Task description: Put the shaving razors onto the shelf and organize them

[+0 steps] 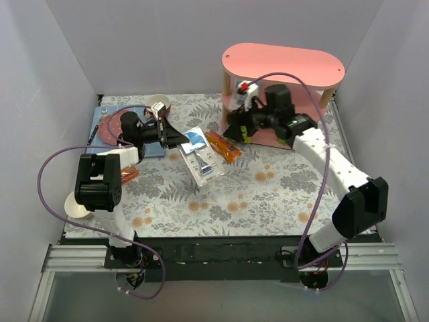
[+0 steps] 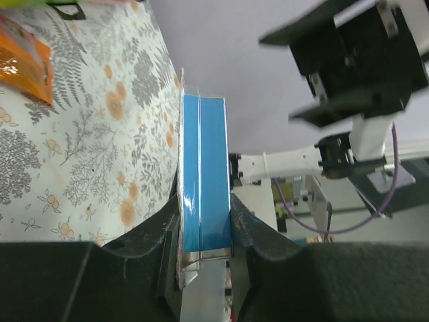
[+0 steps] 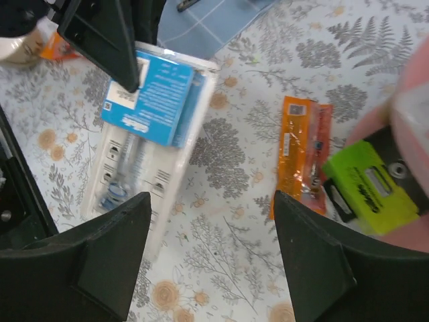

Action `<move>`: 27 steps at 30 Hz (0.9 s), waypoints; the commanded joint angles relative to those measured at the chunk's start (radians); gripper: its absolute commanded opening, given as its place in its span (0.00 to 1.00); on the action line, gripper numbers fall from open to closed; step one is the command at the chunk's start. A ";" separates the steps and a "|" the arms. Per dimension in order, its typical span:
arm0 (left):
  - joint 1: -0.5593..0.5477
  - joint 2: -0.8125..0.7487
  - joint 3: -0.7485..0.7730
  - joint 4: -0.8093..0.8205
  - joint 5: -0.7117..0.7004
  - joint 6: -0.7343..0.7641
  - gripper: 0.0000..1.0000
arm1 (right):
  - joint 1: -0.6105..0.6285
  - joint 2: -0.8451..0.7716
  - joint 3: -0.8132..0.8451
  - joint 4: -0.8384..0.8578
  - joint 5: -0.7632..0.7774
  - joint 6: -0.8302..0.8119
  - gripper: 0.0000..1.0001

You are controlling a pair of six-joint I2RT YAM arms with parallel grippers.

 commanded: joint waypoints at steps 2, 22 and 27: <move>-0.002 0.008 0.111 0.223 0.169 -0.114 0.07 | -0.198 -0.045 -0.083 -0.084 -0.482 -0.014 0.78; -0.118 0.068 0.304 0.070 0.158 -0.043 0.04 | -0.155 -0.004 -0.297 0.207 -0.768 0.251 0.74; -0.120 0.080 0.342 0.044 0.149 -0.047 0.03 | -0.129 -0.011 -0.313 0.188 -0.721 0.236 0.73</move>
